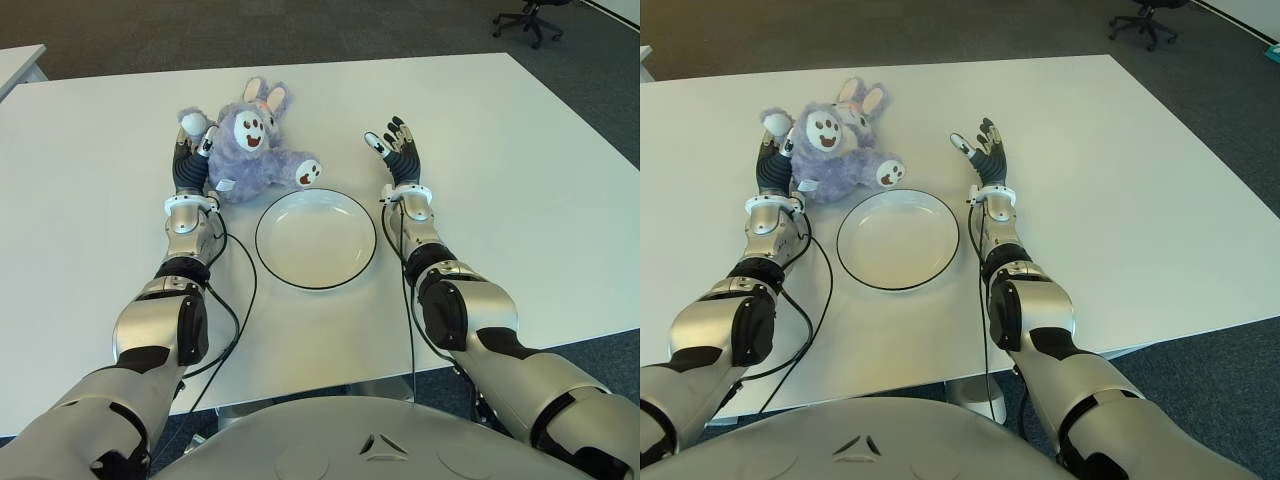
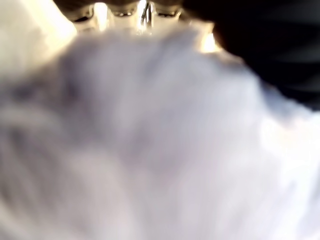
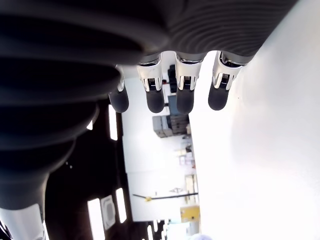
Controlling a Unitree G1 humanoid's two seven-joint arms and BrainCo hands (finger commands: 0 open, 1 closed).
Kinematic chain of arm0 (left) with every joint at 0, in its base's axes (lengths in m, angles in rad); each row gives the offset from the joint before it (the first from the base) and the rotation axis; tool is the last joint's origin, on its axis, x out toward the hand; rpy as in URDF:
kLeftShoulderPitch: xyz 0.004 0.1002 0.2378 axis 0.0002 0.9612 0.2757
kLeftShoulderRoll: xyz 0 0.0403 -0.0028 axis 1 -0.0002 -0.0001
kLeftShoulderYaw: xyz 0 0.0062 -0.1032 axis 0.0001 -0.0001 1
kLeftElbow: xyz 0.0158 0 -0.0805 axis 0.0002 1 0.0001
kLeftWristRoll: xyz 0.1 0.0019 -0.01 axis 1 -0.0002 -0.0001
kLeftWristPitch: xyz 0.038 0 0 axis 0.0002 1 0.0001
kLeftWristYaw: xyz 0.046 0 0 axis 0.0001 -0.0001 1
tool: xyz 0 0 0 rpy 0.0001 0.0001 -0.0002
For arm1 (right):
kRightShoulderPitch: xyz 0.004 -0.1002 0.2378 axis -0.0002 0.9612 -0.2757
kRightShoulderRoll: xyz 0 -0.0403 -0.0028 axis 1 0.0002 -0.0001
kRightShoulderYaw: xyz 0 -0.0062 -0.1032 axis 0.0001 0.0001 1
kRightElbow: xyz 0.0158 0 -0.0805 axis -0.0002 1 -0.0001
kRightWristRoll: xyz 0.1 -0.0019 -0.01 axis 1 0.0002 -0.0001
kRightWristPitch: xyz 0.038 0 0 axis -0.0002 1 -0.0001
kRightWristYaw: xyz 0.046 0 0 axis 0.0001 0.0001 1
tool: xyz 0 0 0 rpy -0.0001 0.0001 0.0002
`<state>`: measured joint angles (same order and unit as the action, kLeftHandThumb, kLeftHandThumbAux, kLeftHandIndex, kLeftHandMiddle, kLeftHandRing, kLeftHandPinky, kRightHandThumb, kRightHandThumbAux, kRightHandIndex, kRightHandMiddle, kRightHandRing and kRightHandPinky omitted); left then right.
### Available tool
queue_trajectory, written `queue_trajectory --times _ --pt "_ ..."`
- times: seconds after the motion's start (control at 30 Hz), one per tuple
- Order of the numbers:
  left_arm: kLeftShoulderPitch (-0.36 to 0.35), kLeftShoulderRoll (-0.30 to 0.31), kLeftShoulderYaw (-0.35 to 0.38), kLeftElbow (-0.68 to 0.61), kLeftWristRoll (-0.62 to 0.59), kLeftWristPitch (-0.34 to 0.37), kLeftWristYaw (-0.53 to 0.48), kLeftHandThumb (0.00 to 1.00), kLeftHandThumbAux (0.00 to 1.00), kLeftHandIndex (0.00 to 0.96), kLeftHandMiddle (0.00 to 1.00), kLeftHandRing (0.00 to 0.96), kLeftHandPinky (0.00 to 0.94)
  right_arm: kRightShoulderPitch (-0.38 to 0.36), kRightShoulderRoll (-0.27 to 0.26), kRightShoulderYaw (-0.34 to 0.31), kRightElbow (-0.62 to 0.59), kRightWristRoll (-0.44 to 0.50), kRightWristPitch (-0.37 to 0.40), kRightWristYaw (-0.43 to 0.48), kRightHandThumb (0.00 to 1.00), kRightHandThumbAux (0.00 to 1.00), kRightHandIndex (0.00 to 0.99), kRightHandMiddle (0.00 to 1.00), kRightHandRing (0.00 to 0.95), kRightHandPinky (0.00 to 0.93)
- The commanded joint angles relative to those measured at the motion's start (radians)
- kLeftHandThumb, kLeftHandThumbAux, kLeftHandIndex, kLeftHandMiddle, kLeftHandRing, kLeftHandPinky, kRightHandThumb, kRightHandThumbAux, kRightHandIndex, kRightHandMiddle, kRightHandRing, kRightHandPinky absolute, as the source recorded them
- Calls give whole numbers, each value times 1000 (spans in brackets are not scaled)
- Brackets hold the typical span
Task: Put the doll into the plate.
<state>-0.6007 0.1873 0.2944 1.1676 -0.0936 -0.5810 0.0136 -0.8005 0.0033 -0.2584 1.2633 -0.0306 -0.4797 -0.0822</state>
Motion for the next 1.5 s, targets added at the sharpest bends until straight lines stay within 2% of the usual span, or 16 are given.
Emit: queue_trajectory --times 0.03,1.23,1.5 --pt "133 -61 -2 68 -3 13 12 0 456 0 92 45 0 131 23 -5 84 6 83 -7 6 676 49 65 62 65" --pt "117 -61 0 62 -4 19 23 0 453 0 82 42 0 127 20 -8 85 8 87 -5 0 673 51 65 62 70" --pt "114 -57 -15 63 14 11 51 0 501 0 74 45 13 126 20 -9 85 9 88 -6 7 678 54 68 66 72"
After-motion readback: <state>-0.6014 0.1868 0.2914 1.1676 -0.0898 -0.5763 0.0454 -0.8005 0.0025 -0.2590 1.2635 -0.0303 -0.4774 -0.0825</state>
